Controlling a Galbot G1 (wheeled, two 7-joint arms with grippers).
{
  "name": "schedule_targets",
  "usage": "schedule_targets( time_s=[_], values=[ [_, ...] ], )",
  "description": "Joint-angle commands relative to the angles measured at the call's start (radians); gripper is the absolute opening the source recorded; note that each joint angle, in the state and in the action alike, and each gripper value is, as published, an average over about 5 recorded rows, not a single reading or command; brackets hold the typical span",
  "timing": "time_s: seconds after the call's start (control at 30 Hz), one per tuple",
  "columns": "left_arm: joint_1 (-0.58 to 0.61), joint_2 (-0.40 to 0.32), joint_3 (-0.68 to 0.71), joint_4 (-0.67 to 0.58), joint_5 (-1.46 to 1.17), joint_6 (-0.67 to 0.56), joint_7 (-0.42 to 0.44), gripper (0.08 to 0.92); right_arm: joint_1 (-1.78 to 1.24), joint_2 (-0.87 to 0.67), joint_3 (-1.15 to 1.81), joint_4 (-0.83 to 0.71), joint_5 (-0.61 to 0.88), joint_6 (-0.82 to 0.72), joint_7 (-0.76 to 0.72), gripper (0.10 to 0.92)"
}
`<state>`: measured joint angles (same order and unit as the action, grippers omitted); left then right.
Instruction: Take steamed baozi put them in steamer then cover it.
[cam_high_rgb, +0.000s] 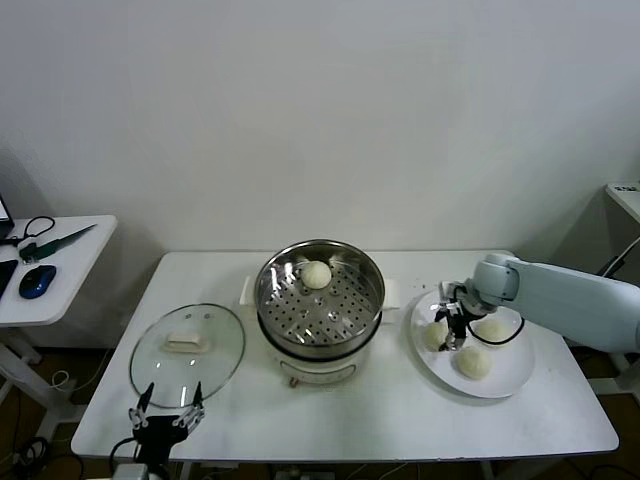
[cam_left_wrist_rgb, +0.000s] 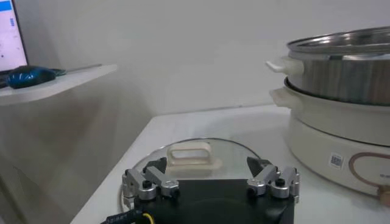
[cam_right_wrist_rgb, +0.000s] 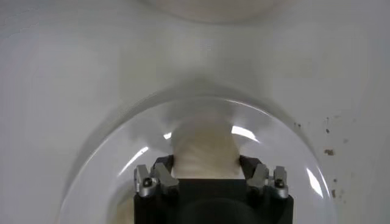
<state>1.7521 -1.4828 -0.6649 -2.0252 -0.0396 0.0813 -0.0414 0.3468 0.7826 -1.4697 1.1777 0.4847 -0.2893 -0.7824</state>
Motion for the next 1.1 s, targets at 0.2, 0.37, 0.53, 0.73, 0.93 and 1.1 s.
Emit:
schedule_targets(
  time_s=[0.2, 0.37, 0.53, 0.73, 0.93, 1.1],
  values=[
    [-0.003, 0.004, 0.001, -0.004, 0.000, 0.006, 0.002, 0.823, 0.413, 0.037, -0.254, 0.036, 0.136, 0.043, -0.103, 0.665],
    [-0.006, 0.005, 0.008, -0.012, 0.000, 0.010, 0.004, 0.823, 0.734, 0.117, -0.399, 0.112, 0.317, 0.053, -0.168, 0.663],
    [-0.007, 0.006, 0.022, -0.021, 0.001, 0.012, 0.006, 0.823, 0.882, 0.215, -0.371, 0.244, 0.515, -0.018, -0.114, 0.667],
    [-0.006, 0.004, 0.026, -0.039, 0.002, 0.014, 0.007, 0.823, 0.791, 0.364, -0.245, 0.349, 0.662, -0.153, 0.056, 0.667],
    [0.002, 0.002, 0.021, -0.055, -0.001, 0.017, 0.008, 0.823, 0.632, 0.541, -0.211, 0.277, 0.649, -0.187, 0.114, 0.665],
    [0.009, 0.002, 0.014, -0.062, -0.009, 0.014, 0.007, 0.823, 0.525, 0.625, -0.214, 0.196, 0.617, -0.204, 0.141, 0.670]
  ],
)
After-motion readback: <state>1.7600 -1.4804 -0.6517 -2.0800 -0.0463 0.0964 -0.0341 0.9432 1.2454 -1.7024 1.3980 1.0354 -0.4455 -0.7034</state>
